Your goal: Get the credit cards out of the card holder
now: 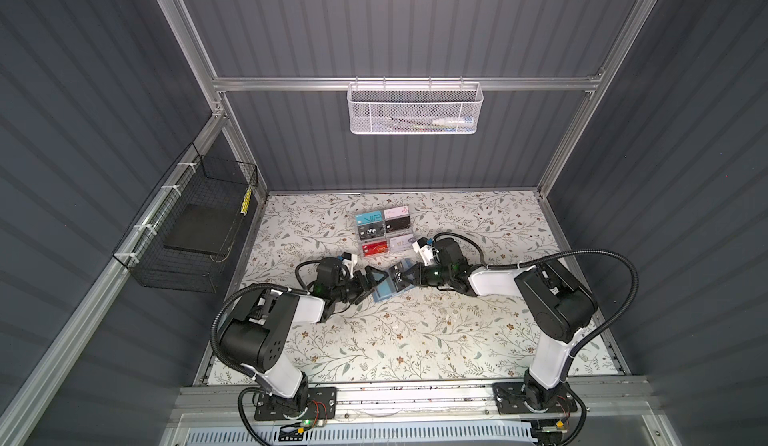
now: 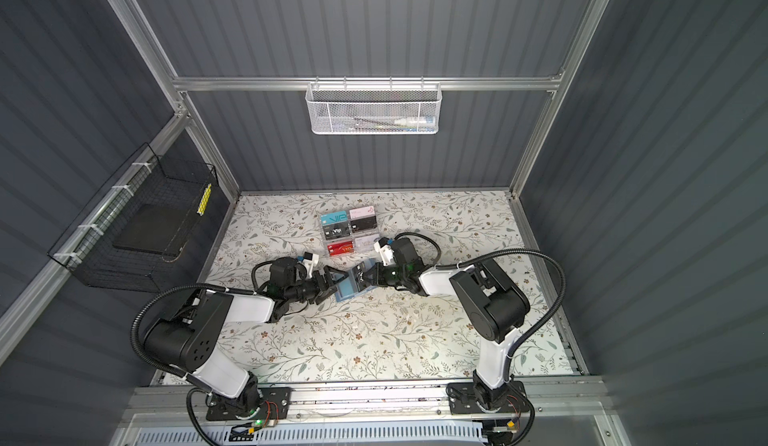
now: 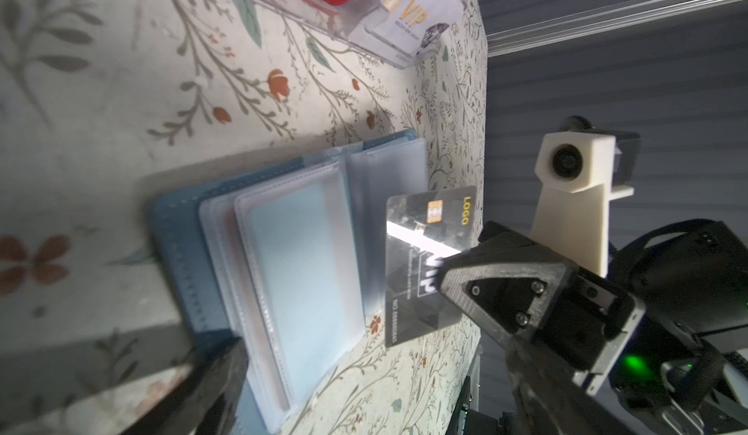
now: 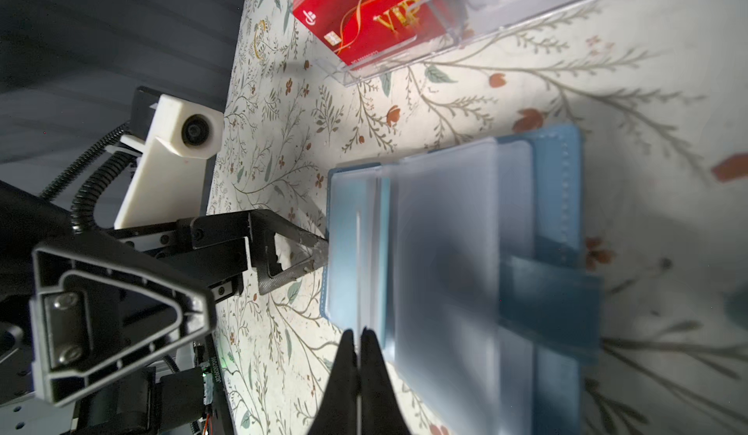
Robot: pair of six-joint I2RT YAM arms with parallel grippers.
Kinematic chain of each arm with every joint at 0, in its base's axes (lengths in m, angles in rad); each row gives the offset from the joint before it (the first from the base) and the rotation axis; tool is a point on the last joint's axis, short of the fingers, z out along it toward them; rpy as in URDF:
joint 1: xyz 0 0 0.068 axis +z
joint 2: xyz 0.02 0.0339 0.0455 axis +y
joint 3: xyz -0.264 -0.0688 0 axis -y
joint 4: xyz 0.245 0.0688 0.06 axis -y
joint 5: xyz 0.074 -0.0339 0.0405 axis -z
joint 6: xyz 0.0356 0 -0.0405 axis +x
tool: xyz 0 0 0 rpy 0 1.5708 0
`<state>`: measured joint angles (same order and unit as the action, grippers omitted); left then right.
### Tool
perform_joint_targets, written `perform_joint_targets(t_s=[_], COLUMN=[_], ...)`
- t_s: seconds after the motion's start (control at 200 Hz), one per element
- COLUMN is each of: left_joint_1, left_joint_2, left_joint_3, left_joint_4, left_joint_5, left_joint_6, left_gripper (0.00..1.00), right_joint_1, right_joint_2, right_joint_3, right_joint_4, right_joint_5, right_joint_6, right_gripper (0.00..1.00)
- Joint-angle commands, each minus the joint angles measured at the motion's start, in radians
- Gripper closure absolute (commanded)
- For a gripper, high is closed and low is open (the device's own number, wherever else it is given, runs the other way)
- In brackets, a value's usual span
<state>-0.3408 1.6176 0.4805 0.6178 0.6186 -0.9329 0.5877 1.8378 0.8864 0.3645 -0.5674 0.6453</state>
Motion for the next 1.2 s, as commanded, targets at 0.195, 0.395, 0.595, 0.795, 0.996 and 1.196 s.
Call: perform_joint_targets(t_s=[0.195,0.395,0.595,0.795,0.996,1.196], left_joint_1=[0.006,0.006,0.006,0.006,0.009,0.043], left_joint_2=[-0.096,-0.155,-0.228,-0.297,-0.381,-0.402], left_joint_3=[0.054,0.080,0.083,0.090,0.128,0.139], left_joint_4=[-0.405,-0.451,-0.491,-0.550,-0.638,-0.644], left_joint_5=[-0.093,-0.074,-0.077,-0.092,-0.150,-0.126], left_joint_6=[0.136,0.143,0.138,0.129,0.129,0.110], left_gripper=[0.00,0.00,0.00,0.00,0.00,0.00], right_joint_1=[-0.007,-0.007,-0.006,-0.006,0.005,0.041], right_joint_2=[-0.117,-0.217,-0.238,-0.175,-0.043,0.110], right_joint_3=[0.036,0.124,0.336,0.561,0.779,0.958], right_joint_4=[-0.172,-0.368,-0.658,-0.874,-0.989,-1.057], right_joint_5=[0.118,0.191,0.240,0.287,0.281,0.365], right_joint_6=[-0.153,-0.277,-0.490,-0.716,-0.925,-1.191], right_gripper=[1.00,1.00,1.00,1.00,1.00,1.00])
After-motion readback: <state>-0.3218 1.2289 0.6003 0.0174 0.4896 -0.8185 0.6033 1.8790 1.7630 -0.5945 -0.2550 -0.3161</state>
